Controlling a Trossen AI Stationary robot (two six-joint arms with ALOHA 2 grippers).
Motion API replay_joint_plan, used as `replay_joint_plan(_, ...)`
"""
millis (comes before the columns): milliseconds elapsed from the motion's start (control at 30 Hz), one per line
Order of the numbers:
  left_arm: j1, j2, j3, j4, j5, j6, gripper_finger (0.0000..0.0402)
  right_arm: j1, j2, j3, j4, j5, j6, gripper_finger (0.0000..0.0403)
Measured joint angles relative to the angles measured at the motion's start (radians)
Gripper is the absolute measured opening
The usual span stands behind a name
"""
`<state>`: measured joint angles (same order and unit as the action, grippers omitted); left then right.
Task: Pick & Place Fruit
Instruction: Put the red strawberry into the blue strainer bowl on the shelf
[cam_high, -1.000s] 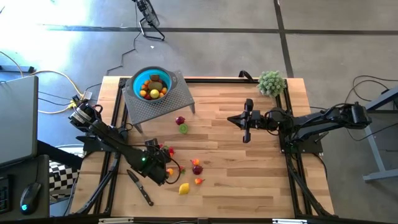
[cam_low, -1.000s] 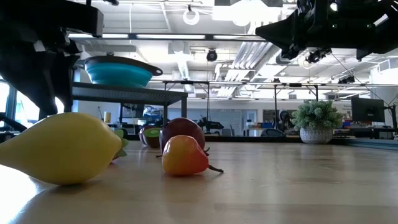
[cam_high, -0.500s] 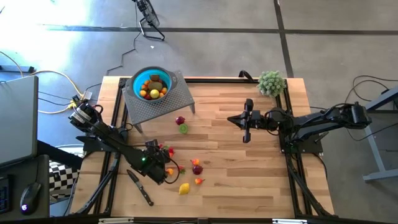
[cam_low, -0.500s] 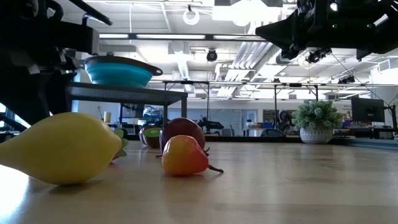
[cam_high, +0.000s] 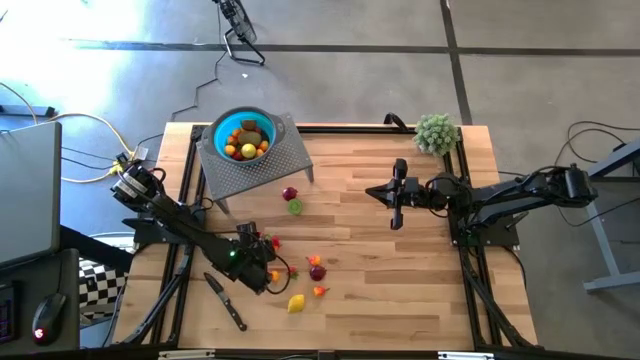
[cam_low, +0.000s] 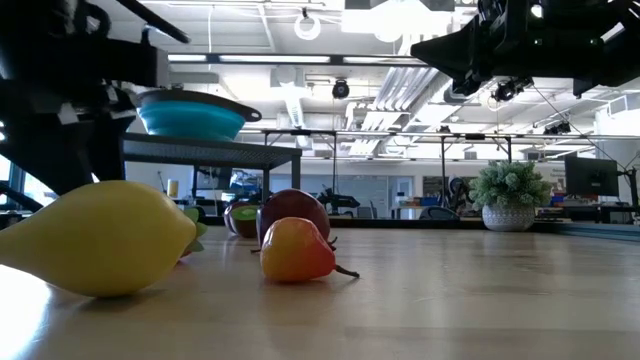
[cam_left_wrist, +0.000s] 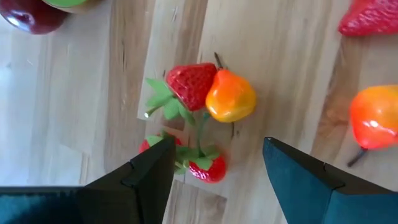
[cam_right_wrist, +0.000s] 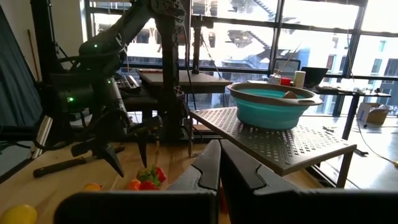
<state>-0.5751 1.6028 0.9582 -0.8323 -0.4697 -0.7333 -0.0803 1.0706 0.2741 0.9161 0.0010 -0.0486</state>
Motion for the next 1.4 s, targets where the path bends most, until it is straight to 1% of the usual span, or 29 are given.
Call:
replay_joint_plan(200, 0.059, 0.0, -0.038, 0.043, 0.019, 0.039, 0.0235, 0.0, 0.0, 0.0, 0.0, 0.0, 0.0, 0.0002)
replay_joint_plan(300, 0.083, 0.0, -0.044, 0.07, 0.065, 0.049, 0.0235, 0.0, 0.0, 0.0, 0.0, 0.0, 0.0, 0.0002)
replay_joint_plan(667, 0.084, 0.0, -0.044, 0.083, 0.085, 0.056, 0.0231, 0.0, 0.0, 0.0, 0.0, 0.0, -0.004, 0.0002)
replay_joint_plan(767, 0.084, 0.0, -0.044, 0.083, 0.085, 0.056, 0.0215, 0.0, 0.0, 0.0, 0.0, 0.0, -0.003, 0.0002)
replay_joint_plan(967, 0.084, 0.0, -0.044, 0.083, 0.085, 0.056, 0.016, 0.0, 0.0, 0.0, 0.0, 0.0, -0.002, 0.0002)
replay_joint_plan(1100, 0.084, 0.0, -0.044, 0.083, 0.085, 0.056, 0.0132, 0.0, 0.0, 0.0, 0.0, 0.0, -0.002, 0.0002)
replay_joint_plan(1233, 0.084, 0.0, -0.044, 0.083, 0.085, 0.056, 0.0117, 0.0, 0.0, 0.0, 0.0, 0.0, -0.002, 0.0002)
replay_joint_plan(1400, 0.084, 0.0, -0.044, 0.083, 0.066, 0.055, 0.0111, 0.0, 0.0, 0.0, 0.0, 0.0, -0.001, 0.0002)
